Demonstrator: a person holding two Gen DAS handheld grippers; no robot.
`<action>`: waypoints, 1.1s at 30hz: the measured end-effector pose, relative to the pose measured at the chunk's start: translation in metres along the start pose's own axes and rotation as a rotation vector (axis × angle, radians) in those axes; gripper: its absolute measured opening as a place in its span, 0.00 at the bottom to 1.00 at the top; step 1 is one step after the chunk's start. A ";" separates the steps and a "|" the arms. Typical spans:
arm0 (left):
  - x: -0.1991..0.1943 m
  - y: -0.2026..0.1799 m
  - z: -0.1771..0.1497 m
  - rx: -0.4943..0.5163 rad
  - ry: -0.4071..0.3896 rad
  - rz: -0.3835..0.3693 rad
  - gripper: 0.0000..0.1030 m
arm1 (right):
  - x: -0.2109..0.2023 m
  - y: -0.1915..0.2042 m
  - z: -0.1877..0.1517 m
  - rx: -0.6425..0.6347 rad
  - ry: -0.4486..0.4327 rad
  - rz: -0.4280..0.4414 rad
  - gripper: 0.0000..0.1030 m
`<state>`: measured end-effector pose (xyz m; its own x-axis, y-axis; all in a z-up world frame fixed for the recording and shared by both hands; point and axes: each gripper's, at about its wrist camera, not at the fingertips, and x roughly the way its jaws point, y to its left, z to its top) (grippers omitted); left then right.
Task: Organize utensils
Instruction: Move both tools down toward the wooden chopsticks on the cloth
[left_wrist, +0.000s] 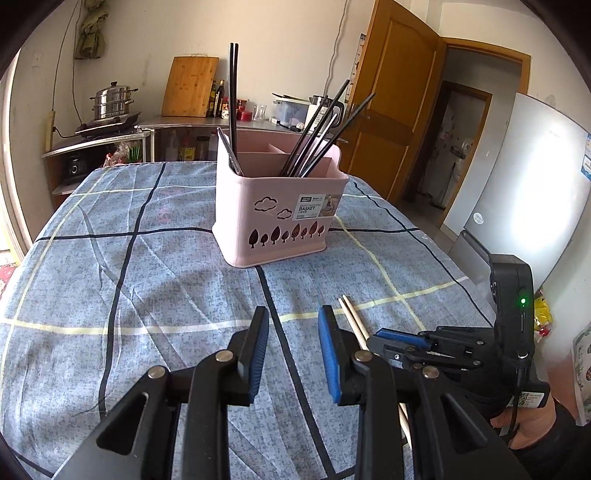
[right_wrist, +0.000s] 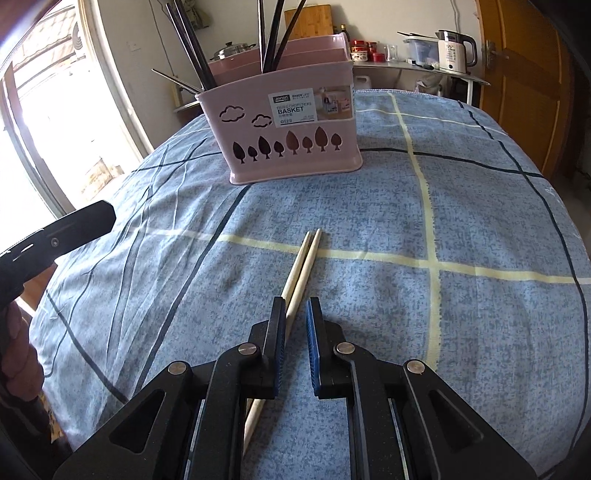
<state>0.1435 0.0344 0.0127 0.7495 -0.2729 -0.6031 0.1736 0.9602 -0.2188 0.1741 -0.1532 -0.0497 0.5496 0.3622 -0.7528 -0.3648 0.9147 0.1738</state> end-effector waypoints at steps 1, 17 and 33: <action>0.001 0.000 0.000 0.001 0.003 -0.001 0.28 | 0.000 0.001 0.000 -0.006 0.002 -0.005 0.11; 0.032 -0.020 -0.008 0.005 0.106 -0.040 0.28 | -0.009 -0.009 -0.007 -0.030 0.022 -0.017 0.09; 0.098 -0.068 -0.017 0.110 0.238 -0.026 0.20 | -0.022 -0.035 -0.013 0.001 0.019 -0.004 0.09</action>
<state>0.1944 -0.0590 -0.0449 0.5747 -0.2913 -0.7647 0.2694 0.9498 -0.1594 0.1646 -0.1951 -0.0476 0.5372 0.3548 -0.7652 -0.3616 0.9165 0.1711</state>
